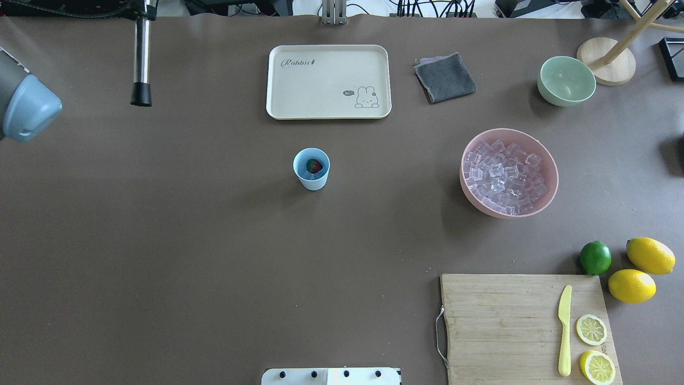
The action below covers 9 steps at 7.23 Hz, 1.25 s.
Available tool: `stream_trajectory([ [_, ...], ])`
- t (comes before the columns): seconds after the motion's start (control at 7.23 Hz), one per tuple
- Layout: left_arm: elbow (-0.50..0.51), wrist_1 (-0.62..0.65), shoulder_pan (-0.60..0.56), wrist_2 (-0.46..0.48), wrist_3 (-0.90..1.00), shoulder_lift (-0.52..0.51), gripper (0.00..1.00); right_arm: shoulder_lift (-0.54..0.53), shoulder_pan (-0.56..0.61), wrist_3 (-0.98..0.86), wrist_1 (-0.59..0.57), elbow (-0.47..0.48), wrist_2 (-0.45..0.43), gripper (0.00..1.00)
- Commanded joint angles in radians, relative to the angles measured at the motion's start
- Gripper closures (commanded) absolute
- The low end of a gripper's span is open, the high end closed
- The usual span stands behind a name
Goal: Mash ice and strawberries in cup
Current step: 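Lift the rod out of the cup and withdraw the left arm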
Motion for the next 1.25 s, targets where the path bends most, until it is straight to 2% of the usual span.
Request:
stream_trajectory([
  [0.0, 0.033, 0.062, -0.078, -0.216, 0.167, 0.182, 0.77, -0.011, 0.001, 0.0, -0.005, 0.014, 0.001, 0.0],
  [0.14, 0.056, 0.064, -0.083, -0.221, 0.328, 0.302, 0.78, -0.016, 0.0, 0.0, -0.004, 0.016, 0.012, 0.0],
  [0.42, 0.118, 0.05, -0.088, -0.207, 0.381, 0.423, 0.77, -0.034, 0.001, 0.0, -0.003, 0.04, 0.032, 0.0],
  [0.55, 0.142, 0.039, -0.088, -0.198, 0.383, 0.451, 0.76, -0.036, 0.001, 0.001, -0.007, 0.046, 0.032, 0.0],
  [0.69, 0.215, -0.066, -0.088, -0.142, 0.383, 0.476, 0.76, -0.036, 0.0, 0.001, -0.007, 0.046, 0.033, 0.0],
  [0.83, 0.288, -0.164, -0.088, -0.136, 0.38, 0.485, 0.76, -0.034, 0.0, 0.001, -0.008, 0.046, 0.033, 0.0],
  [0.97, 0.315, -0.18, -0.086, -0.135, 0.375, 0.49, 0.76, -0.034, 0.0, 0.001, -0.007, 0.05, 0.033, 0.0],
  [1.11, 0.315, -0.191, -0.086, -0.135, 0.377, 0.492, 0.65, -0.03, 0.0, 0.001, -0.007, 0.047, 0.032, 0.0],
])
